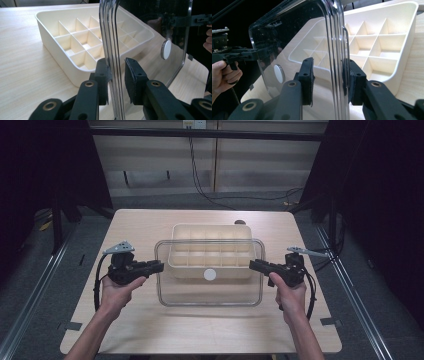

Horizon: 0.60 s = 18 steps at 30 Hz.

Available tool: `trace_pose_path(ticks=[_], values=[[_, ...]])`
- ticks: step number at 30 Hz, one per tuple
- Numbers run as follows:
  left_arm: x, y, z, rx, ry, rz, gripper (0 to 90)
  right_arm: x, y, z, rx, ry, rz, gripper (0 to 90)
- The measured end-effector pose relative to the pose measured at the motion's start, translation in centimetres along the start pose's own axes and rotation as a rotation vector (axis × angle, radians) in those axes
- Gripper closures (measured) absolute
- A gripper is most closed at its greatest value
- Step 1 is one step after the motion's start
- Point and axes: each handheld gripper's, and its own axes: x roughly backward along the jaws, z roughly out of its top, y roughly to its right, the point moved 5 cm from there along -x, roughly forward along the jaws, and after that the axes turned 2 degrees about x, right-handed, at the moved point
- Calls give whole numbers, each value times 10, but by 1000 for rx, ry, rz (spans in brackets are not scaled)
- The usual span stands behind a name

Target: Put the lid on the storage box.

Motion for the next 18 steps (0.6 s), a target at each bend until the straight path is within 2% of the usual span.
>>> trace_pose_path(ticks=[7,18], values=[[-4,-3,12,-1,-7,27,732,-5,3,11,-3,3,0,632],[-11,-9,30,8,-2,28,733,-10,12,27,-13,18,-9,627]])
